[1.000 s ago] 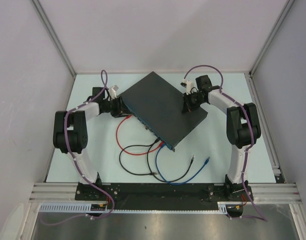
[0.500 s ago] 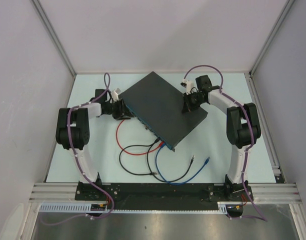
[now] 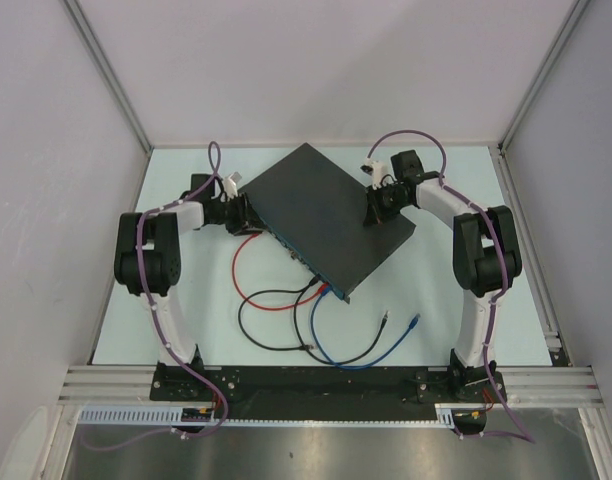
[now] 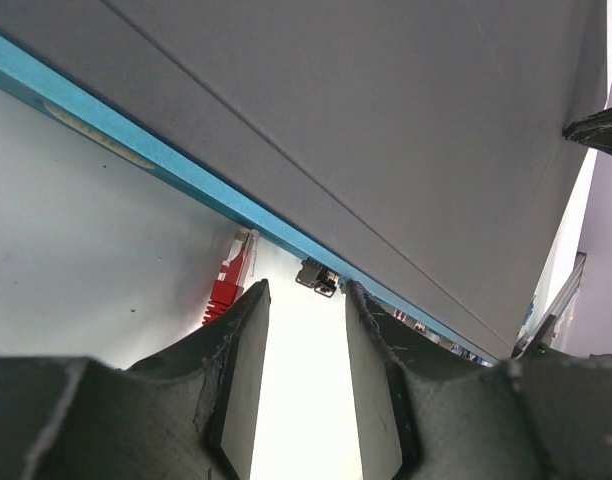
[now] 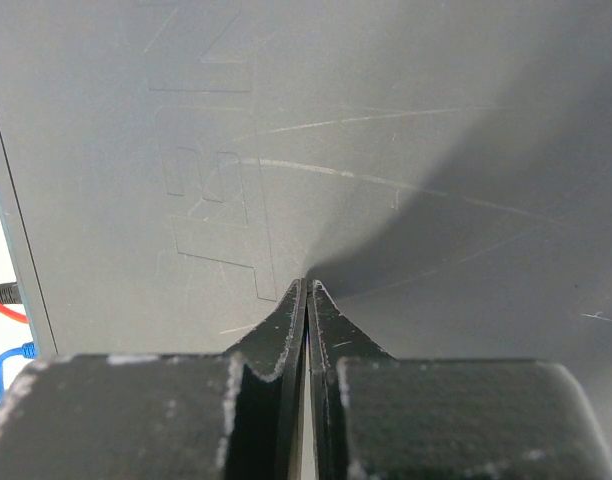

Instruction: Pull the plug from the switch port

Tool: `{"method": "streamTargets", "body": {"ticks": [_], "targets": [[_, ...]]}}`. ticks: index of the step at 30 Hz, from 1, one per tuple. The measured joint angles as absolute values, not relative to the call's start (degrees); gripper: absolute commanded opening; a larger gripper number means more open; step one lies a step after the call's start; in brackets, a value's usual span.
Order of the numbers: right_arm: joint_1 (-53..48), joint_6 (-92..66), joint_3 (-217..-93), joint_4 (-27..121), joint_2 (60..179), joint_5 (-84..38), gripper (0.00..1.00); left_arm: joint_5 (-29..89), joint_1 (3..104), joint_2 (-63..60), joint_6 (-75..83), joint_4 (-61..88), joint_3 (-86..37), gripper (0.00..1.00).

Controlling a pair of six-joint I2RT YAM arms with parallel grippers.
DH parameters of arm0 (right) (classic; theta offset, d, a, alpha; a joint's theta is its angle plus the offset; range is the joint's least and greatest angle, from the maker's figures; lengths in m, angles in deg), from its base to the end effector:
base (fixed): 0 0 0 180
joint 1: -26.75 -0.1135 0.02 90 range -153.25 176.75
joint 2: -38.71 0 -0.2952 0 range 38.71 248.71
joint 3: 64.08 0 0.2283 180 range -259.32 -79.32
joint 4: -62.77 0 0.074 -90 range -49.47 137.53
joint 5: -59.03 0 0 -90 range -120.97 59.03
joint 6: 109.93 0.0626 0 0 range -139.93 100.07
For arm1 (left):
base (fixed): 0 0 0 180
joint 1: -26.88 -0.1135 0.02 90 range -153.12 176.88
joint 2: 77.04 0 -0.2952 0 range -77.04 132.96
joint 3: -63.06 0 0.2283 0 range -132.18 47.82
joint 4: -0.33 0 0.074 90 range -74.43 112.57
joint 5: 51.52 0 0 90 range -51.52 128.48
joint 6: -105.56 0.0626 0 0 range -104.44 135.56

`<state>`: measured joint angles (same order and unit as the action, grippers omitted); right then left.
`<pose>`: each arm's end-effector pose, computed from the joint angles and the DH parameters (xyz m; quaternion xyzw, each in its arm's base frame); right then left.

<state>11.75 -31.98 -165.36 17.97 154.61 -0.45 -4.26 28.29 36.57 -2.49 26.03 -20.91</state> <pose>0.4119 0.1433 0.2113 -0.2851 0.8886 0.2603 0.2478 0.4037 -0.0524 0.1724 -0.0212 0.8953 -0.3897 0.2146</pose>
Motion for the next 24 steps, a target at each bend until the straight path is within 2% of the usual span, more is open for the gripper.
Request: {"method": "streamTargets", "body": {"ticks": [24], "targets": [[11.09, -31.92, -165.36, 18.71, 154.61, -1.82, 0.04, -1.68, 28.55, 36.81, -2.33, 26.77, -20.84, 0.41]]}}
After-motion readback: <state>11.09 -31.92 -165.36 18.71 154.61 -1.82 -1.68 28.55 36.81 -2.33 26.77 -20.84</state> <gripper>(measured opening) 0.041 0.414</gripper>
